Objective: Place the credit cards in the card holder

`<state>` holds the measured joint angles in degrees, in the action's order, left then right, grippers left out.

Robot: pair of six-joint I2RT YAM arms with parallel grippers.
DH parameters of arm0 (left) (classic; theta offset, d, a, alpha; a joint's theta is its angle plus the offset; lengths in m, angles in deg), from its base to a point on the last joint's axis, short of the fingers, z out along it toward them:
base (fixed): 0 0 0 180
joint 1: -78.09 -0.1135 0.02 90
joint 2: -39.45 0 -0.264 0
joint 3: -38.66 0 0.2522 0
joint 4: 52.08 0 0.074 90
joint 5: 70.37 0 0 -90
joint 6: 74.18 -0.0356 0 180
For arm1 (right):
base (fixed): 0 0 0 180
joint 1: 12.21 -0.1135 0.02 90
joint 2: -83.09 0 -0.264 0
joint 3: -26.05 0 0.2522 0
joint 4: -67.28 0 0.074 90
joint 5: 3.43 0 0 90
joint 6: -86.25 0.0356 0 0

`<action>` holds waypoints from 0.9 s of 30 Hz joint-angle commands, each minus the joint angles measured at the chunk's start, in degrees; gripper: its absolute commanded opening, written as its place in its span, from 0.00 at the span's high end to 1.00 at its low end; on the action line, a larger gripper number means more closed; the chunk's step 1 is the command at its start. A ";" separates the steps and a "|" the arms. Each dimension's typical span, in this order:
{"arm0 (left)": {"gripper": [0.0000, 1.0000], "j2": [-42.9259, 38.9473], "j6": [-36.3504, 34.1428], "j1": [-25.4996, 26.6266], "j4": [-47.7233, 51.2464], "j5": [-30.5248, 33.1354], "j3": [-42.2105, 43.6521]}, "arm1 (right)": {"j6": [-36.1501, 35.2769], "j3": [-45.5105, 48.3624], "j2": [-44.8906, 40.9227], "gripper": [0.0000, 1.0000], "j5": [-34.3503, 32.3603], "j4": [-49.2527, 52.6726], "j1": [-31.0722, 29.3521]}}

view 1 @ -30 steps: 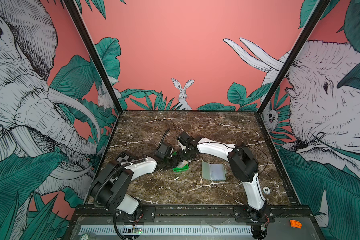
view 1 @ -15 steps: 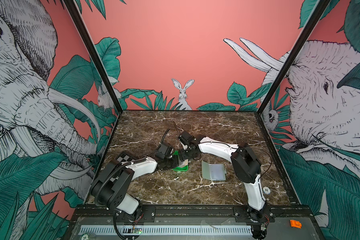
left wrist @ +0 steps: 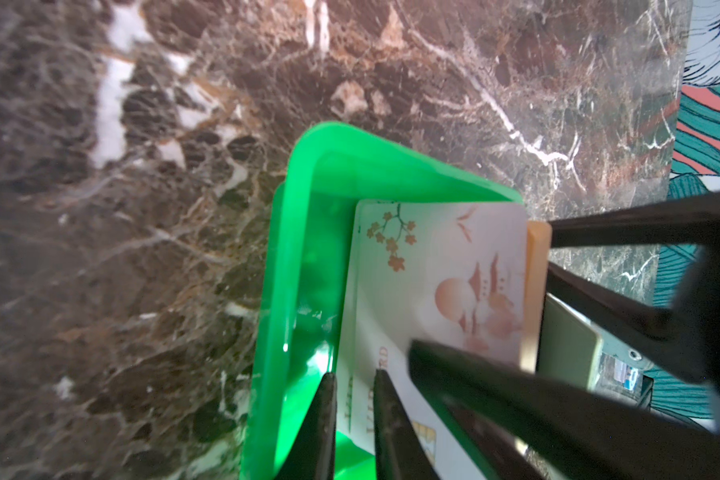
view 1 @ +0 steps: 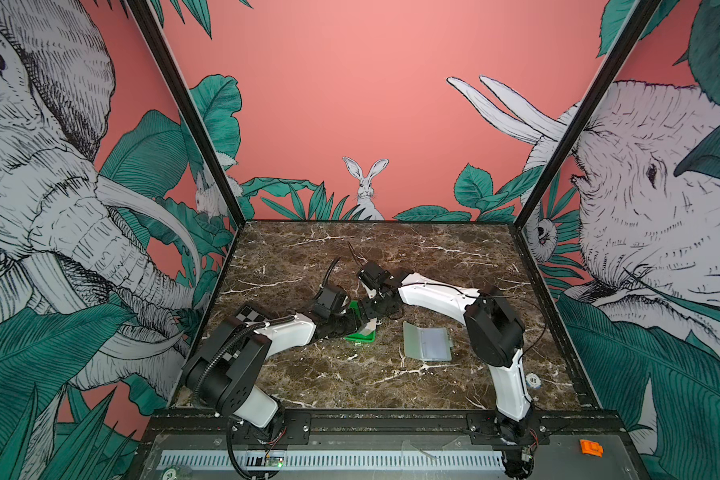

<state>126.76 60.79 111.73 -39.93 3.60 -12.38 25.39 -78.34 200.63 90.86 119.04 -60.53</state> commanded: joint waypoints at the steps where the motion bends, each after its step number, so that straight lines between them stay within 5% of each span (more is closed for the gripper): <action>1: 0.80 0.50 0.30 0.31 1.35 0.21 0.76 | 1.40 0.91 -4.59 0.26 0.00 0.09 0.23; 4: 0.81 0.41 0.30 0.30 1.43 0.29 0.89 | 3.65 2.04 -6.71 0.28 -0.26 -0.23 0.24; 14: 0.81 -0.03 0.45 0.32 1.29 0.20 0.90 | 11.81 7.43 -10.80 0.68 4.19 -5.94 0.13; 27: 0.81 -0.12 0.60 0.34 0.65 0.04 1.44 | 13.35 8.22 -8.60 0.80 7.75 -8.84 -0.33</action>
<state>126.76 60.87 111.78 -39.97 3.60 -12.33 38.07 -70.69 190.84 97.94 111.33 -60.59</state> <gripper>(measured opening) 0.187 0.205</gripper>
